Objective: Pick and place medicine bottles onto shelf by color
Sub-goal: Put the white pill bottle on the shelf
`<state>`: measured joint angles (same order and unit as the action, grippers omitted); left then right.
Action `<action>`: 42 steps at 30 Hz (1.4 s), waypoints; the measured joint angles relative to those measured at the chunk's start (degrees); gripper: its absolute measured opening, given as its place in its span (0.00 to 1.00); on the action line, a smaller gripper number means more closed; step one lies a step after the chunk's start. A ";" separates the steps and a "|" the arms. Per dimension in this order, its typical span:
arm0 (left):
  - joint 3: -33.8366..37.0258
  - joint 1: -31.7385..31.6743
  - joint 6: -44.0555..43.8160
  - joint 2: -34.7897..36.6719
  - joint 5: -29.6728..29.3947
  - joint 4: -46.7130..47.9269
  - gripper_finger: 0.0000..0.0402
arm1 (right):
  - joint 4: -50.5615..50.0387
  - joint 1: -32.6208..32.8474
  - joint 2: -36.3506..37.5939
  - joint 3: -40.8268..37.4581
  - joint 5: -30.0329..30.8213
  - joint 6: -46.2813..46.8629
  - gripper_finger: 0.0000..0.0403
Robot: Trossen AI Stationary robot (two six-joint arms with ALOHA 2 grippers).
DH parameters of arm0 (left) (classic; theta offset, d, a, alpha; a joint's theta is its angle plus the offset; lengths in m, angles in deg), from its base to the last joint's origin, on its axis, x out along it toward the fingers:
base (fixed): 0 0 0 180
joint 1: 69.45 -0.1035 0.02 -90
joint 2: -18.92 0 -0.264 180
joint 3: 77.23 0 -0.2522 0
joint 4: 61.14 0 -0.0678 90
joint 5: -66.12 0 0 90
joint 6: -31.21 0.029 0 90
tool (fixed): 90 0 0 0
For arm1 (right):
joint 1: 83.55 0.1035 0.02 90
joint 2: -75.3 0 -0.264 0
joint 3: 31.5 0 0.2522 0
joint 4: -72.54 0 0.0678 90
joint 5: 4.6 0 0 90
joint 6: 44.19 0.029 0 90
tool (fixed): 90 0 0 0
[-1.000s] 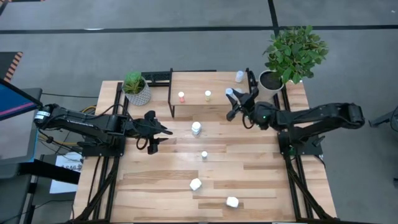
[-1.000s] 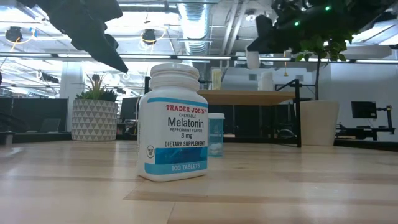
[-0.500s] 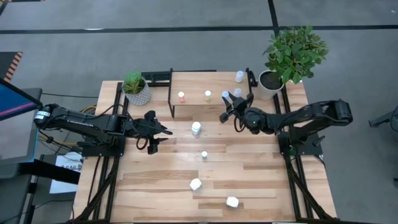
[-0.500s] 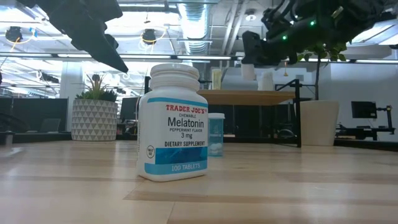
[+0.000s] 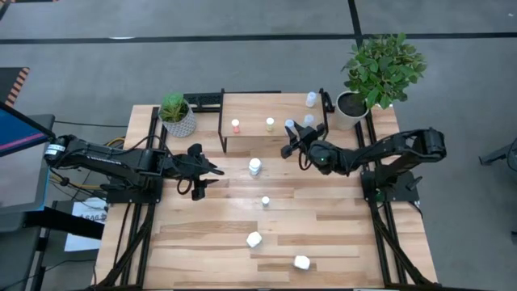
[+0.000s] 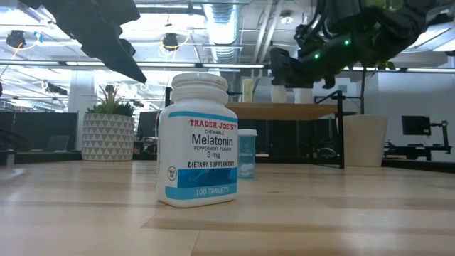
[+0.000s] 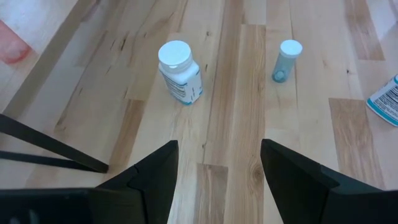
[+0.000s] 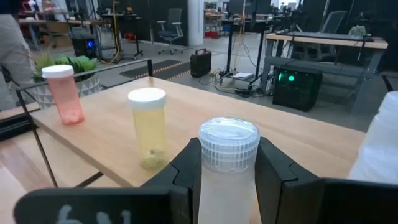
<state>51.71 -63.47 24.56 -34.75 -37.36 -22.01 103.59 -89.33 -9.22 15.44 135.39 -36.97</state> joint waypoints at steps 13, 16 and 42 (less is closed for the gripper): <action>0.00 0.00 0.00 0.00 0.03 0.01 0.54 | 0.16 -0.48 -0.72 2.24 0.27 -5.59 0.27; 0.00 0.00 -0.02 0.00 0.02 0.02 0.54 | -0.21 -0.48 -1.11 2.22 0.29 -5.60 0.27; 0.00 -0.02 -0.02 0.00 0.07 0.00 0.54 | -1.90 -3.02 -1.03 2.22 -0.79 -2.73 0.59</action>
<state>51.71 -63.49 24.54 -34.75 -37.29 -22.01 101.68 -92.35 -10.25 17.66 134.60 -39.70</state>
